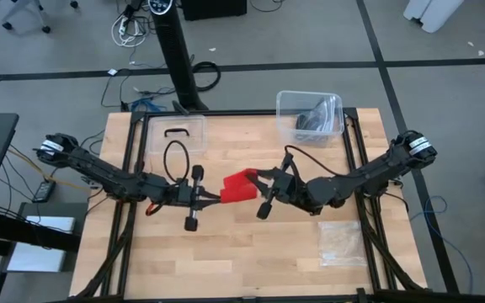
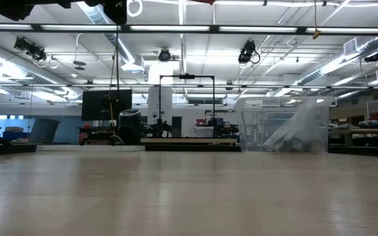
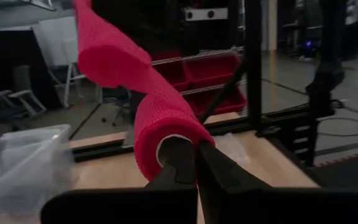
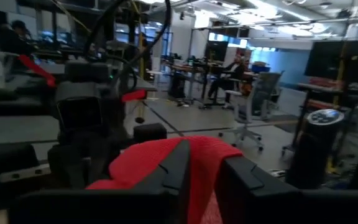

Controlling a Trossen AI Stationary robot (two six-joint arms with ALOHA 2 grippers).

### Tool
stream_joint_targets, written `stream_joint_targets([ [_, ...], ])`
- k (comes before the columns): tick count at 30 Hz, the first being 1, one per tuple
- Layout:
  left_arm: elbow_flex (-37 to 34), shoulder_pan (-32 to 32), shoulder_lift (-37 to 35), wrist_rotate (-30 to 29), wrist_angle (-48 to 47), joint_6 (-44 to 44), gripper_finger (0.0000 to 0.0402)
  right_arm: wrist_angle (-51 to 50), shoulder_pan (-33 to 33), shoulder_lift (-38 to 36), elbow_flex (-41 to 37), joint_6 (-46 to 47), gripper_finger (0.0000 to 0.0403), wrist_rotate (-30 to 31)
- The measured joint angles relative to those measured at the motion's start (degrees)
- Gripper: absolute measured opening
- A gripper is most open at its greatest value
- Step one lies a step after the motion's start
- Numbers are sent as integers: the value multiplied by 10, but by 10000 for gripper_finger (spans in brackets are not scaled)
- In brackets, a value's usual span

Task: Roll bandage
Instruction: Roll the red bandage

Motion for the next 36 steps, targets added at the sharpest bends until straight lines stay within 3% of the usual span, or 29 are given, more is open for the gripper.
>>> stream_joint_targets([
  [7,0,0,32,38,39,-23,0,-6,-12,0,0,37,136,-32],
  [13,0,-4,47,72,71,-49,0,-24,-14,0,0,54,185,19],
  [18,0,-13,49,73,79,-48,0,-75,-26,0,0,103,214,22],
  [30,0,-15,48,56,31,-50,0,-57,-33,0,0,151,221,-82],
  [36,0,-15,49,52,8,-50,0,-98,-33,-1,0,256,214,-113],
])
